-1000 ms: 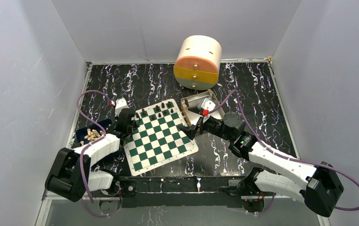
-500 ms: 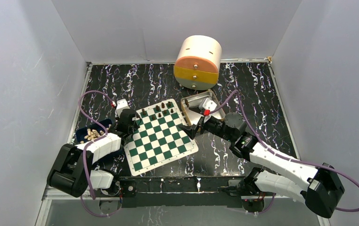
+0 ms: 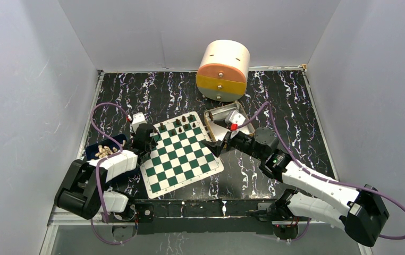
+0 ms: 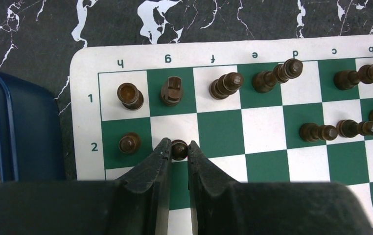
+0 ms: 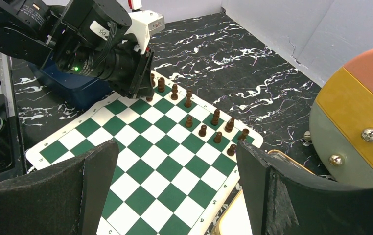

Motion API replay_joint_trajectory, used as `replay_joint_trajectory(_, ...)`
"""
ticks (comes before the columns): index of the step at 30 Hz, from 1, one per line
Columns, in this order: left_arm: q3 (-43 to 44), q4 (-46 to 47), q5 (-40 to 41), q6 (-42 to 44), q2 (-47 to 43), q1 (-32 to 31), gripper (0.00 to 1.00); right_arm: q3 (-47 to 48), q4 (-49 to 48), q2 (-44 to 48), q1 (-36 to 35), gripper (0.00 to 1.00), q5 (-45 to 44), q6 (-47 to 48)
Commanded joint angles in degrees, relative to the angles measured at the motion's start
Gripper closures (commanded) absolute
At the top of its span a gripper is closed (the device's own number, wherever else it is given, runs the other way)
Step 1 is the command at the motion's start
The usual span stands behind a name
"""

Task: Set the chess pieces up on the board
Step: Place the chess piece on the chessboard.

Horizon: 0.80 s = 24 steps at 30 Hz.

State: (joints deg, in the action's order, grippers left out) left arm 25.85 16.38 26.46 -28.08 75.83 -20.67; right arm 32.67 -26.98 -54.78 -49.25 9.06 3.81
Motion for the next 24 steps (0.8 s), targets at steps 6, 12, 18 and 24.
replay_joint_trajectory(6,-0.5,1.8,2.6,0.3,0.6,0.5,0.92,-0.2,-2.4,1.6,-0.3,0.01,-0.6,0.3)
replay_joint_trajectory(12,-0.2,1.5,2.4,0.0,1.1,0.5,0.87,-0.1,-1.4,2.5,-0.3,0.01,-1.3,0.2)
replay_joint_trajectory(18,0.6,-0.4,2.9,-0.1,0.1,0.5,0.81,0.0,-1.1,2.8,-0.3,0.01,-1.3,0.2)
replay_joint_trajectory(24,1.7,-2.7,3.2,-0.4,-2.0,0.5,0.71,0.3,-0.7,2.6,-0.3,0.01,-1.1,-0.5)
